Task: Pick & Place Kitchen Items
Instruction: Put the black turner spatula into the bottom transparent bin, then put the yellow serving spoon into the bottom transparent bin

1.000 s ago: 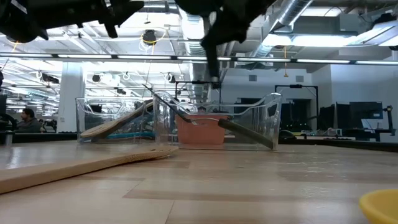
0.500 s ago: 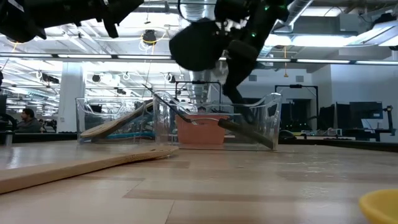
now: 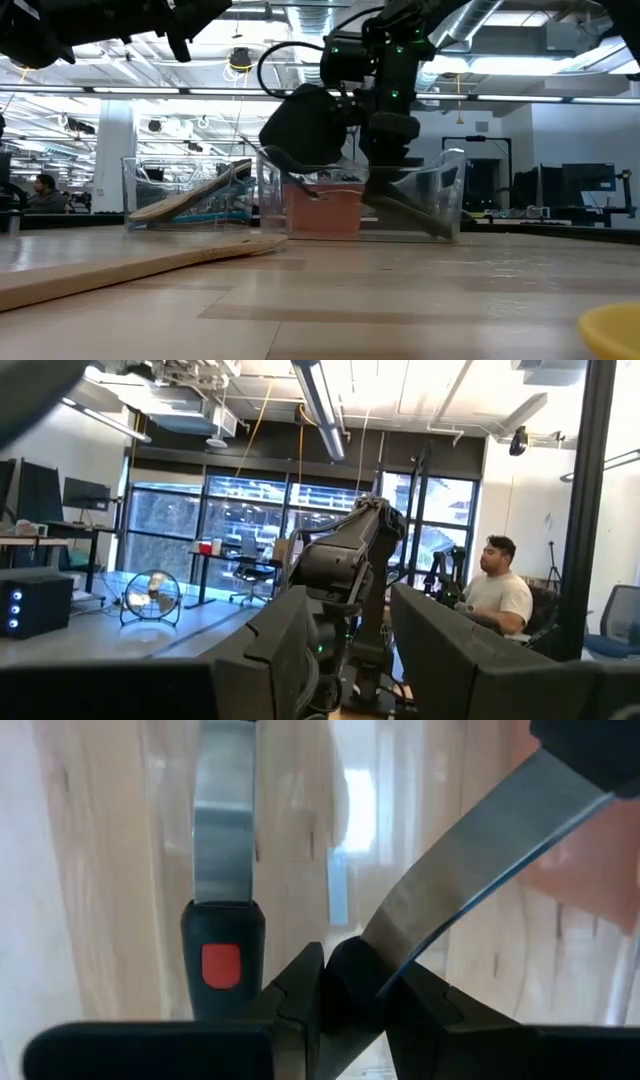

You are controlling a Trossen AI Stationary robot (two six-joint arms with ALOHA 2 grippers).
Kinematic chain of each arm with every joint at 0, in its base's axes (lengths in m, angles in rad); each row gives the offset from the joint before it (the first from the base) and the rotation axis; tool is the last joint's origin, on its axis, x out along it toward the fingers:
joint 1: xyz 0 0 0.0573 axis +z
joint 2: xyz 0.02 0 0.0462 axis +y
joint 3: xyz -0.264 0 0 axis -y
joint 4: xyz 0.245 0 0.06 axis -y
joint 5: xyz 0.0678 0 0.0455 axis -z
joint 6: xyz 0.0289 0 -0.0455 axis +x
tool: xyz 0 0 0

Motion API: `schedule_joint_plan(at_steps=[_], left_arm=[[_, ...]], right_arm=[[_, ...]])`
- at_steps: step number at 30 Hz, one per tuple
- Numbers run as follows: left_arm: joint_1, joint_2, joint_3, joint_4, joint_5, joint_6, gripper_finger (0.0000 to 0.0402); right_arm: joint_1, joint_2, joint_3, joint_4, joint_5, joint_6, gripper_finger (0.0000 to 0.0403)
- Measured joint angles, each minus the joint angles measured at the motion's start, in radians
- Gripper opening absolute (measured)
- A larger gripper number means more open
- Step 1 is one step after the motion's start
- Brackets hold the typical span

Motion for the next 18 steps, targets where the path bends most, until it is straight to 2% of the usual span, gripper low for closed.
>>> schedule_joint_plan(at_steps=[5,6,13,15,18], left_arm=[[0.000,0.000,0.000,-0.001,0.000,0.000,0.0133],[0.000,0.000,0.000,-0.002,0.000,0.000,0.0133],[0.000,0.000,0.000,-0.003,0.002,0.000,0.0133],[0.000,0.000,0.000,-0.003,0.002,0.000,0.0133],[0.000,0.000,0.000,-0.004,0.002,0.000,0.0133]], right_arm=[[0.001,0.028,0.046,0.008,-0.012,-0.003,0.0071],[0.001,0.029,0.051,0.013,-0.012,-0.003,0.0081],[0.001,0.018,0.116,-0.010,-0.014,-0.045,0.0244],[0.001,0.018,0.143,-0.039,-0.014,-0.056,0.0271],[0.004,0.018,0.169,-0.068,-0.014,-0.063,0.0287]])
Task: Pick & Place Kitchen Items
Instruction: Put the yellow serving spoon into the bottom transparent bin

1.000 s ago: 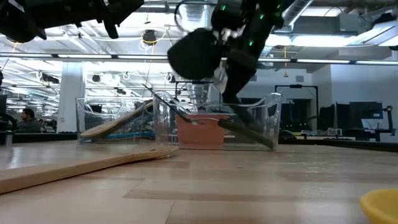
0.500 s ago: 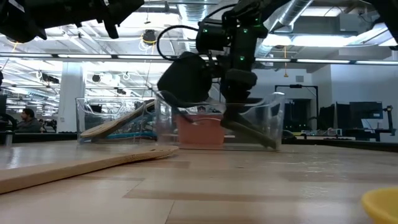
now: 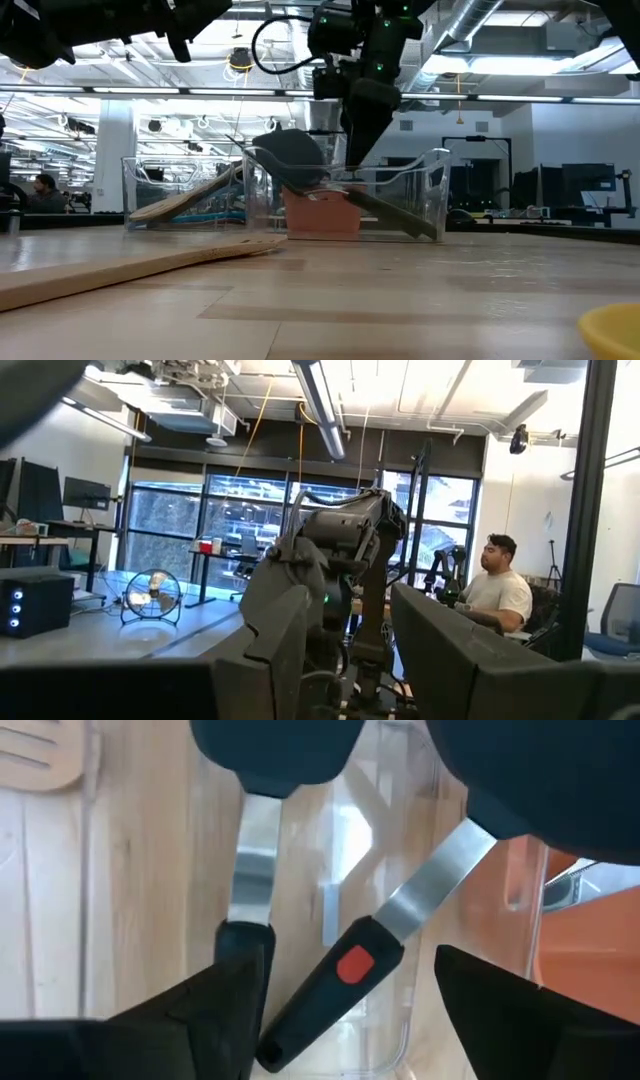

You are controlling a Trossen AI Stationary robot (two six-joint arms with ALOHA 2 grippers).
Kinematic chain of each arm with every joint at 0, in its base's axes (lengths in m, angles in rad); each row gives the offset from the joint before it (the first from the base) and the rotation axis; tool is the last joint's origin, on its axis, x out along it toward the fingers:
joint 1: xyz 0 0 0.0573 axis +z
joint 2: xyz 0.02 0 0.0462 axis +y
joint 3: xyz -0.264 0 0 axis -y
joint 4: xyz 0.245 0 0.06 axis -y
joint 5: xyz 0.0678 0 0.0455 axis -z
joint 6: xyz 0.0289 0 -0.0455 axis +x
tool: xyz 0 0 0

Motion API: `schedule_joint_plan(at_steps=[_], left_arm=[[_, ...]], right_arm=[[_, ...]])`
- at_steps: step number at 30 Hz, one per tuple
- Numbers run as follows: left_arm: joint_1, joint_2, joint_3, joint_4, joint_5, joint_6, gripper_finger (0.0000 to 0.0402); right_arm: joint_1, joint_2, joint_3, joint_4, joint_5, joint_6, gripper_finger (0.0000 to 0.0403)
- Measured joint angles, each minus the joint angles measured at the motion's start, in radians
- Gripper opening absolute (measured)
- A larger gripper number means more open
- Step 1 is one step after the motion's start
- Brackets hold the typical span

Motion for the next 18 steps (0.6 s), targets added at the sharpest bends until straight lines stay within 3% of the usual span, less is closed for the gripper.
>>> schedule_joint_plan(at_steps=[11,18], left_arm=[[0.000,0.000,0.000,-0.004,0.000,0.000,0.0133],[0.000,0.000,0.000,-0.003,-0.001,0.000,0.0133]], right_arm=[[0.030,0.000,0.096,-0.097,0.002,0.042,0.0268],[0.072,0.000,0.177,-0.418,0.003,0.151,0.0217]])
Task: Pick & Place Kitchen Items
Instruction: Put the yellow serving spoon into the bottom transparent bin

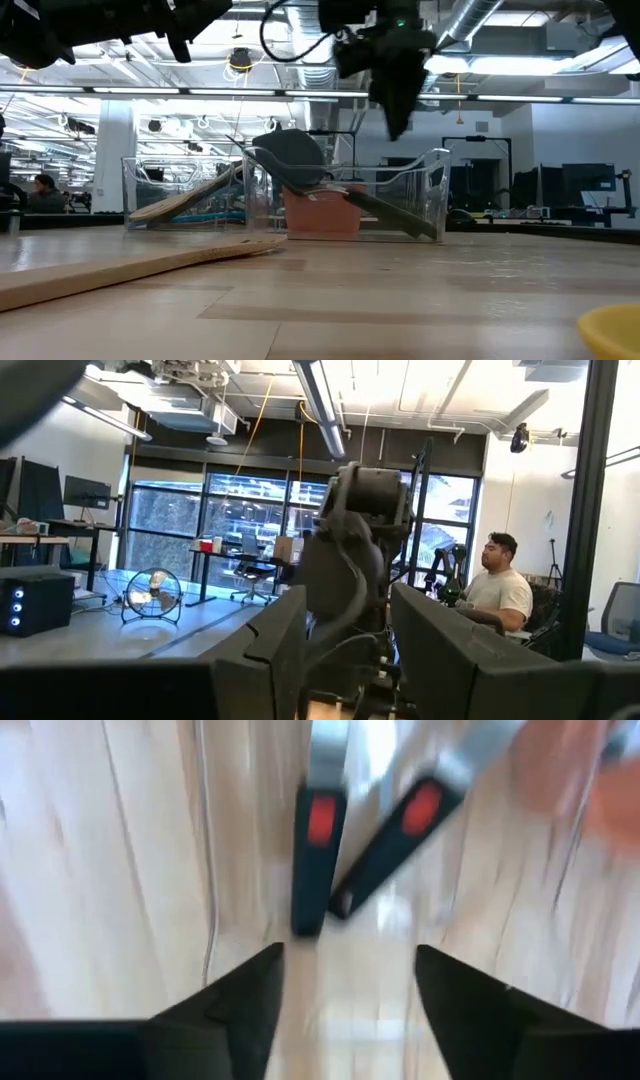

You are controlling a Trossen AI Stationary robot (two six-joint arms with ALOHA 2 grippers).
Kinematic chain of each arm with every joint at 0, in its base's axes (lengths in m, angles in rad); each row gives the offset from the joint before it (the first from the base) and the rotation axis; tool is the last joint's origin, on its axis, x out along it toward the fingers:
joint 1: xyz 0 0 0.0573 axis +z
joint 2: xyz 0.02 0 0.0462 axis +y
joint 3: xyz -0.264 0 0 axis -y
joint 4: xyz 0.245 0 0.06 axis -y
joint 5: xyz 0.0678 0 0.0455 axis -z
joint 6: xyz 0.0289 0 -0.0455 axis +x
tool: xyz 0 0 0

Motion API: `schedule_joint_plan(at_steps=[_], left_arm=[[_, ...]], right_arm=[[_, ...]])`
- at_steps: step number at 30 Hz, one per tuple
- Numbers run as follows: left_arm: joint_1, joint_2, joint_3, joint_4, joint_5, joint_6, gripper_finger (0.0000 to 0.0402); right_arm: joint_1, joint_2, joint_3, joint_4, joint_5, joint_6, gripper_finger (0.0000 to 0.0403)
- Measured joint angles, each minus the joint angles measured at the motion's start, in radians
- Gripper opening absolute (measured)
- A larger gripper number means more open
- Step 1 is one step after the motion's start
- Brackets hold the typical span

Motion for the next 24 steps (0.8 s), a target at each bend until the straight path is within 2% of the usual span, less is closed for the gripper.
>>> schedule_joint_plan(at_steps=[3,8,10,14,18,21,24], left_arm=[[0.000,0.000,0.000,0.000,-0.001,0.000,0.0133],[0.000,0.000,0.000,0.000,-0.002,0.000,0.0133],[0.000,0.000,0.000,-0.002,-0.002,0.000,0.0133],[0.000,0.000,0.000,-0.007,-0.002,0.000,0.0133],[0.000,0.001,0.000,-0.011,-0.002,0.000,0.0133],[0.000,0.001,0.000,-0.013,-0.002,0.000,0.0133],[0.000,0.001,0.000,-0.016,0.002,0.000,0.0133]], right_arm=[[0.024,-0.009,0.000,-0.108,0.000,0.027,0.0168],[0.072,-0.024,-0.001,-0.227,0.000,0.044,0.0055],[0.095,-0.041,0.001,-0.221,0.000,0.041,0.0015],[0.138,-0.123,0.002,-0.187,0.001,0.040,0.0018],[0.177,-0.225,-0.002,-0.089,0.060,0.022,0.0005],[0.197,-0.339,-0.064,0.037,0.078,0.006,0.0005],[0.215,-0.457,-0.199,0.188,0.079,0.002,0.0006]])
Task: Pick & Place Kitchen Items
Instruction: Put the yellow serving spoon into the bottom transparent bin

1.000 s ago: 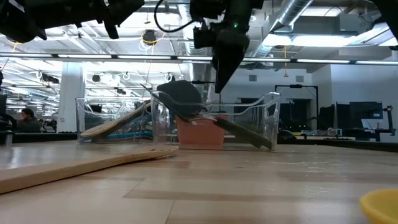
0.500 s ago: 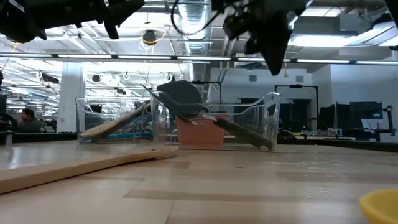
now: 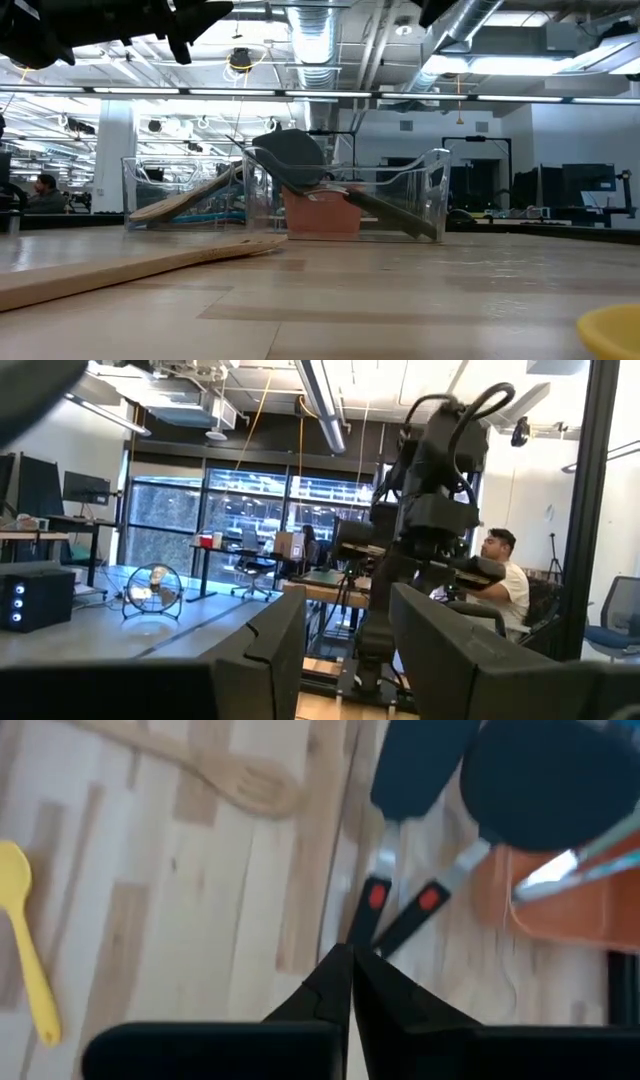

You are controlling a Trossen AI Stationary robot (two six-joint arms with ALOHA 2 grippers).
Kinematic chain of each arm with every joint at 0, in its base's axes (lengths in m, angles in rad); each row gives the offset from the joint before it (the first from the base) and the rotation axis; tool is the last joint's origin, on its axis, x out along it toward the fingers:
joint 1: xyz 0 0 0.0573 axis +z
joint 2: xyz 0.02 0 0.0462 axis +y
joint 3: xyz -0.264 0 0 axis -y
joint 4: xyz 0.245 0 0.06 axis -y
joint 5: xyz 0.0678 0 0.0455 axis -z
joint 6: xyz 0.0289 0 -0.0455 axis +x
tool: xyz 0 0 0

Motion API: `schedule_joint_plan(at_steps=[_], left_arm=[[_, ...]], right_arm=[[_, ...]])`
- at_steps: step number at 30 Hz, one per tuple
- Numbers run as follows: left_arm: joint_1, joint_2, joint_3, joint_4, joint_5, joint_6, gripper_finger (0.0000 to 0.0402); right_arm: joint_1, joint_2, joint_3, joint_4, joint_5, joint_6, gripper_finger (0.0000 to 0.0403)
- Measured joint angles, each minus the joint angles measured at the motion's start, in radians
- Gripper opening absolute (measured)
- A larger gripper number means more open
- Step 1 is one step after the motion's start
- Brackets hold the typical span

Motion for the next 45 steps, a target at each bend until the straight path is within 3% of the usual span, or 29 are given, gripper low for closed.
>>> schedule_joint_plan(at_steps=[11,15,18,35,40,45], left_arm=[[0.000,0.000,0.000,-0.003,0.000,0.000,0.0133],[0.000,0.000,0.000,-0.002,0.000,0.000,0.0133],[0.000,0.000,0.000,-0.002,0.000,0.000,0.0133],[0.000,0.000,0.000,-0.002,-0.004,0.000,0.0133],[0.000,0.000,0.000,-0.002,-0.004,0.000,0.0133],[0.000,0.000,0.000,-0.002,-0.003,0.000,0.0133]], right_arm=[[0.057,-0.380,-0.678,0.658,0.000,0.137,0.0001],[0.078,-0.428,-0.848,0.902,-0.002,0.147,0.0003],[0.095,-0.432,-0.903,1.001,-0.003,0.147,0.0003],[0.109,-0.275,-0.885,1.116,-0.043,0.150,0.0003],[0.125,-0.210,-0.744,0.963,-0.131,0.153,0.0001],[0.187,-0.094,-0.509,0.681,-0.135,0.124,0.0001]])
